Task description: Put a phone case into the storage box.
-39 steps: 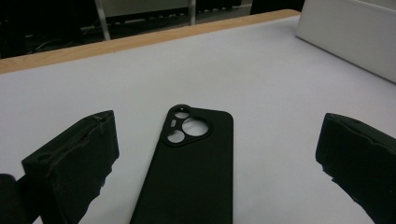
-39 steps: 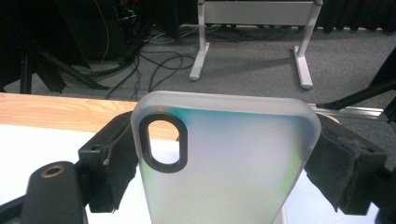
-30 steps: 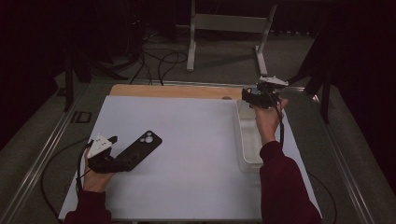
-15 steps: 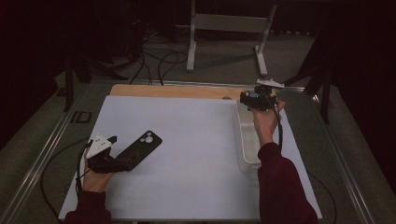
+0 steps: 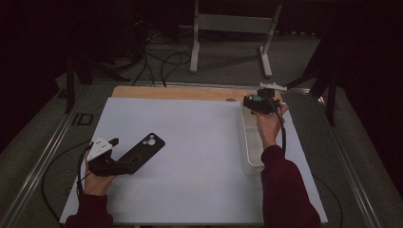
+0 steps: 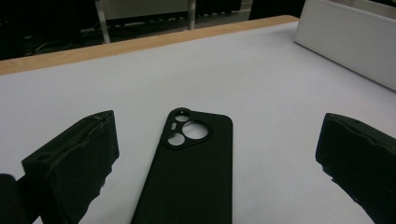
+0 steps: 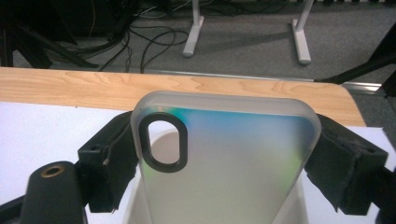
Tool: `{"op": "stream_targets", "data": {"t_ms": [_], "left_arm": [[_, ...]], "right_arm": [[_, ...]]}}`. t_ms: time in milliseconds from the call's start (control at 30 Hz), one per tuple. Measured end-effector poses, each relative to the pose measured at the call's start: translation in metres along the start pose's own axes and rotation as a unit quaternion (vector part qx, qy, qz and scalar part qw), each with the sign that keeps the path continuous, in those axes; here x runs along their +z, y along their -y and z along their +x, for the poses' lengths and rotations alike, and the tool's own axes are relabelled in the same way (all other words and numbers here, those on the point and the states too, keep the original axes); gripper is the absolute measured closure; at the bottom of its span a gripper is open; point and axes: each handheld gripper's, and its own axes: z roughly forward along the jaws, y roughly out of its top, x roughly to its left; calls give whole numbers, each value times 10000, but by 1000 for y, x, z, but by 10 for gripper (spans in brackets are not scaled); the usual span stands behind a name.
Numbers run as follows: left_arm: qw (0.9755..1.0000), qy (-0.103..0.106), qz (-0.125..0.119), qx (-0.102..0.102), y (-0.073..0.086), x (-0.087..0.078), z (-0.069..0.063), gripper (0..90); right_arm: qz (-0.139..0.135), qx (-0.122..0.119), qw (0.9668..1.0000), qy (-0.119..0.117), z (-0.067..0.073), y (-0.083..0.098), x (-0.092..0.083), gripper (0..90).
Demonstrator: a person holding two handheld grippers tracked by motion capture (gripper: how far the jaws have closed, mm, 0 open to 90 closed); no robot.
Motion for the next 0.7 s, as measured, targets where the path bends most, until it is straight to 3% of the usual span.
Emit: {"op": "stream_targets", "data": {"t_ms": [533, 700], "left_arm": [[10000, 3, -39, -47, 0, -1, 1, 0], [10000, 0, -58, -58, 0, -2, 1, 0]], "right_arm": [[158, 64, 9998, 145, 2, 3, 11, 163], [173, -19, 9998, 114, 2, 2, 14, 162]]}}
